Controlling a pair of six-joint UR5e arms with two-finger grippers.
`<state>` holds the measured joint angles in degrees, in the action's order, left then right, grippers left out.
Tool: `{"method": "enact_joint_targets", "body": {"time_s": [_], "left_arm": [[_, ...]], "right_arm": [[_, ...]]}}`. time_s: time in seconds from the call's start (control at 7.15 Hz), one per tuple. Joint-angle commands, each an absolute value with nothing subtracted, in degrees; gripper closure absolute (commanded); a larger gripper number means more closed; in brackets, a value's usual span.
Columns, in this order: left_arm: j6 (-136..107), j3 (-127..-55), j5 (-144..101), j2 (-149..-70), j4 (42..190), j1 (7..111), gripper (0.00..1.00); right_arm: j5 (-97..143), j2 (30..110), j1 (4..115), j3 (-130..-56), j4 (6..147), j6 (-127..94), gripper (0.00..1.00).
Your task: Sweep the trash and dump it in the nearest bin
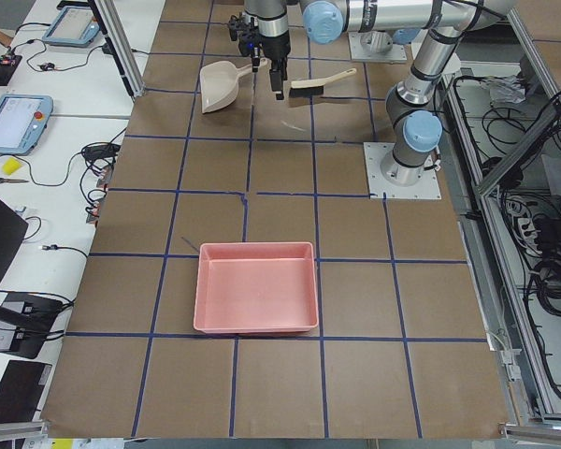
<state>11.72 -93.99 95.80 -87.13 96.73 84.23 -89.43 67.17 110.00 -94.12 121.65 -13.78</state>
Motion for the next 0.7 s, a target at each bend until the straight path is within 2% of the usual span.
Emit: {"method": "enact_joint_targets", "body": {"time_s": [0.0, 0.56], "left_arm": [[10.9, -94.0, 93.7, -87.9, 92.9, 87.1, 0.00], [11.3, -94.3, 89.5, -88.0, 90.1, 87.6, 0.00]], "right_arm": [[-89.0, 67.1, 109.3, -94.0, 121.8, -14.0, 1.00], [-88.8, 65.5, 109.6, -94.0, 124.7, -14.0, 0.98]]}}
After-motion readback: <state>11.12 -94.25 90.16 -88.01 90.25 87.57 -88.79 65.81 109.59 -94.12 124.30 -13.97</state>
